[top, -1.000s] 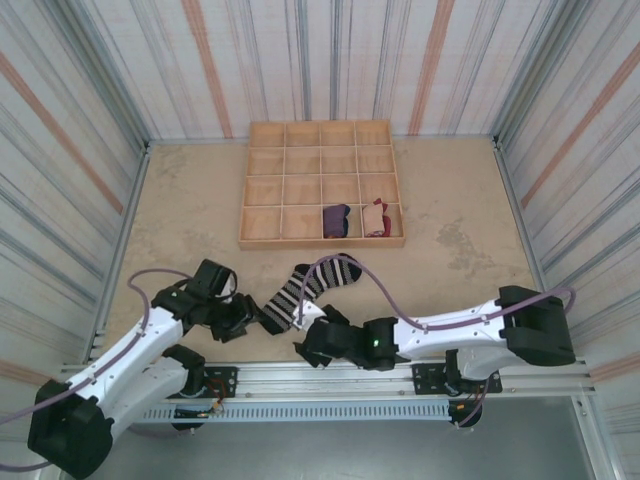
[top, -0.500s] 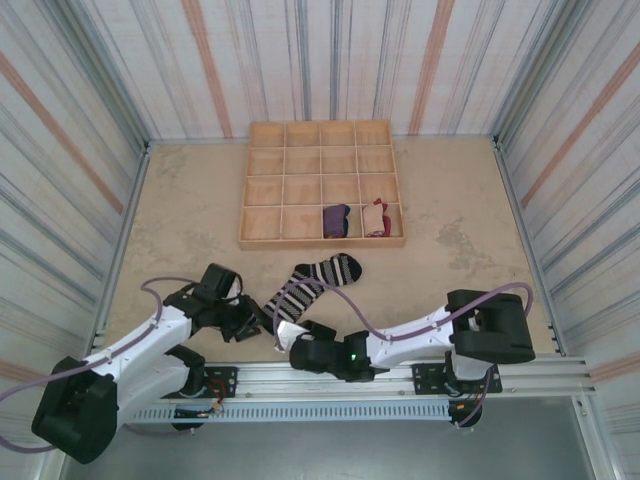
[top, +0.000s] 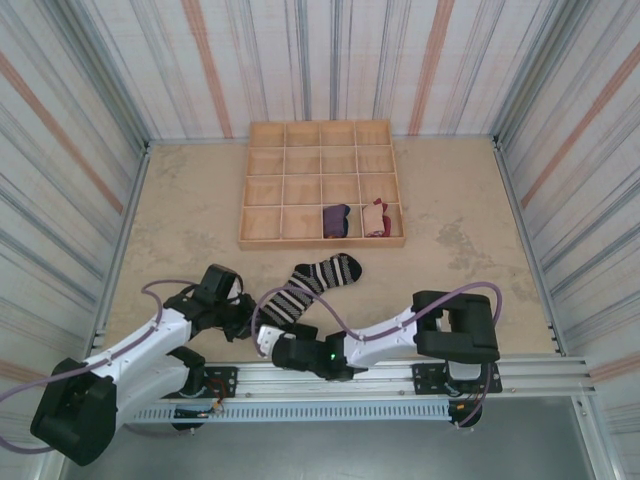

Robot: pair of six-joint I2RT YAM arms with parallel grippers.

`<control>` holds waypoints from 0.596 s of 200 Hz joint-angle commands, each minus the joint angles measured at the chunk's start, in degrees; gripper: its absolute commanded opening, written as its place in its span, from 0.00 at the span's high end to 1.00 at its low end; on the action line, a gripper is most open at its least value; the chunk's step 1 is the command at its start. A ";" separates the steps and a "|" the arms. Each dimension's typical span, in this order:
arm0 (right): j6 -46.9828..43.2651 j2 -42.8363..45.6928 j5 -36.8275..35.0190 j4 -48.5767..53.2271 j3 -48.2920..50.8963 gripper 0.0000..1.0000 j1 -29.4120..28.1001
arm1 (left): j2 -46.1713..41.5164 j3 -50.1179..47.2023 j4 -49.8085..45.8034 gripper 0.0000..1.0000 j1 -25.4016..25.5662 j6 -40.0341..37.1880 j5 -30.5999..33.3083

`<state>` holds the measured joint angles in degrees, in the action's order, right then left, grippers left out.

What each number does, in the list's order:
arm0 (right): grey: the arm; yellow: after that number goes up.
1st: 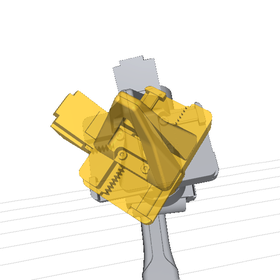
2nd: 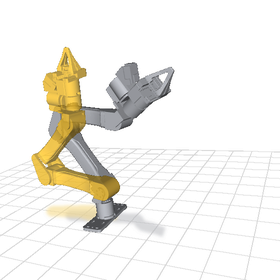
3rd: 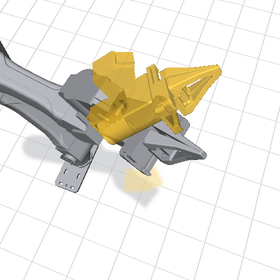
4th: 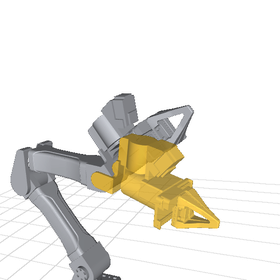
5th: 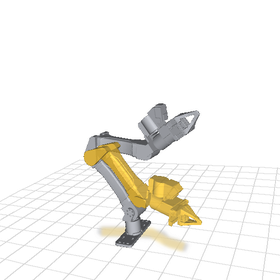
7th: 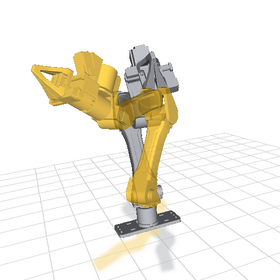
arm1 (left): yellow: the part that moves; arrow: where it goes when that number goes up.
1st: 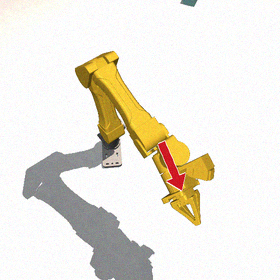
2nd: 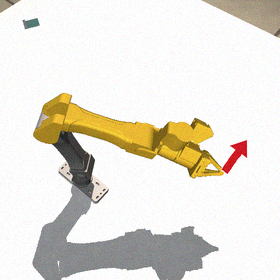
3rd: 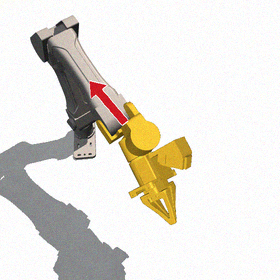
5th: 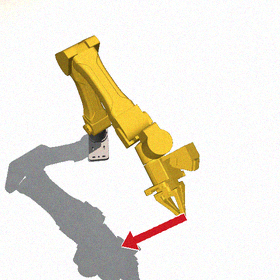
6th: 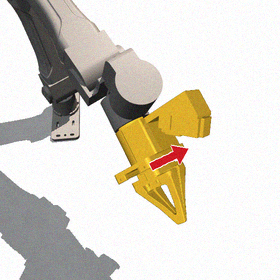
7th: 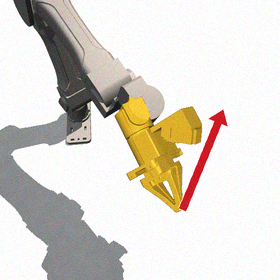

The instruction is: Roll the socks

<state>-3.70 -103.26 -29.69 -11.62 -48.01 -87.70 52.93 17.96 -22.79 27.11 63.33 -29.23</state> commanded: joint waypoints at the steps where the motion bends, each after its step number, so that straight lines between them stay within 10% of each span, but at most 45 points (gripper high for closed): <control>1: -2.04 -1.81 0.82 -1.73 -1.58 0.53 1.34 | -1.33 -0.37 -0.75 0.68 0.41 0.87 -1.27; 57: -2.88 -4.12 1.77 -2.88 -3.29 0.57 4.14 | -1.98 -0.02 -2.61 0.67 -0.09 -0.31 -1.19; 119: -0.67 -4.45 3.92 -1.08 -4.11 0.87 4.81 | -2.57 0.40 -3.31 0.67 -1.12 -1.26 -1.71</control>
<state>-5.17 -106.69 -27.81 -13.82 -50.50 -83.85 51.64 17.96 -24.84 26.28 63.22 -28.58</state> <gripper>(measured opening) 0.190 0.328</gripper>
